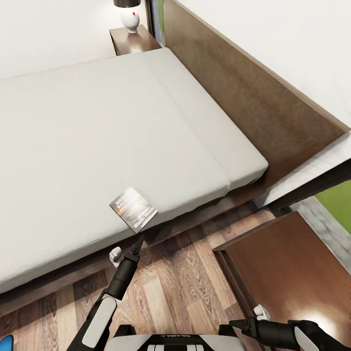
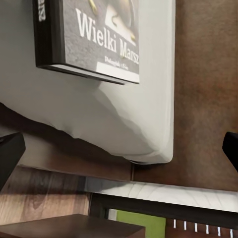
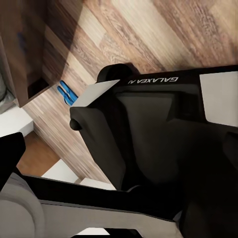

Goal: In the bedroom, move the book from the bed onto either nightstand, and place the two sandals side by side next to the bed.

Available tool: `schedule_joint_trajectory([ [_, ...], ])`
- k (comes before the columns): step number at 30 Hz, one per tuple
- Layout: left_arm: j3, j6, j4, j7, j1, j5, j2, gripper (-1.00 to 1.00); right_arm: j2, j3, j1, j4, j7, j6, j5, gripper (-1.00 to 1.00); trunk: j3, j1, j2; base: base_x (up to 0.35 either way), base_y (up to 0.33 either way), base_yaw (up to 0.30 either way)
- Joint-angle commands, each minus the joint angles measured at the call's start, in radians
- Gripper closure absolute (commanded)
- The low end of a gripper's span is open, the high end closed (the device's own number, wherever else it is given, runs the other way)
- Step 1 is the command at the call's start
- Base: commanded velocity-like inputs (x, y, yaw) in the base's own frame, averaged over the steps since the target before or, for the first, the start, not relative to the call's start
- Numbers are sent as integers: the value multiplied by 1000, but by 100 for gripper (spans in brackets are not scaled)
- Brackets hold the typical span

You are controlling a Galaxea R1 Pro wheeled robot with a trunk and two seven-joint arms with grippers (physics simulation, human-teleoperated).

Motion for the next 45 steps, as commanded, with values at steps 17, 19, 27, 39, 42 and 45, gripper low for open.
schedule_joint_trajectory([
  [17,2,1,1,-4,0,5,-1,-100,-1,6,0,-1,0,8,-9,-100,0,0,0,72,-1,0],
  [19,2,1,1,-4,0,6,-1,-100,-1,6,0,-1,0,8,-9,-100,0,0,0,2,0,0],
  [27,3,2,1,-4,0,6,-1,-100,-1,5,0,-1,0,8,-9,-100,0,0,0,58,0,0],
  [39,3,2,1,-4,0,6,-1,-100,-1,5,0,-1,0,8,-9,-100,0,0,0,9,0,0],
  [42,3,2,1,-5,0,6,-1,-100,-1,5,0,-1,0,8,-9,-100,0,0,0,0,0,0],
  [45,3,2,1,-4,0,6,-1,-100,-1,5,0,-1,1,8,-9,-100,0,0,0,0,0,0],
])
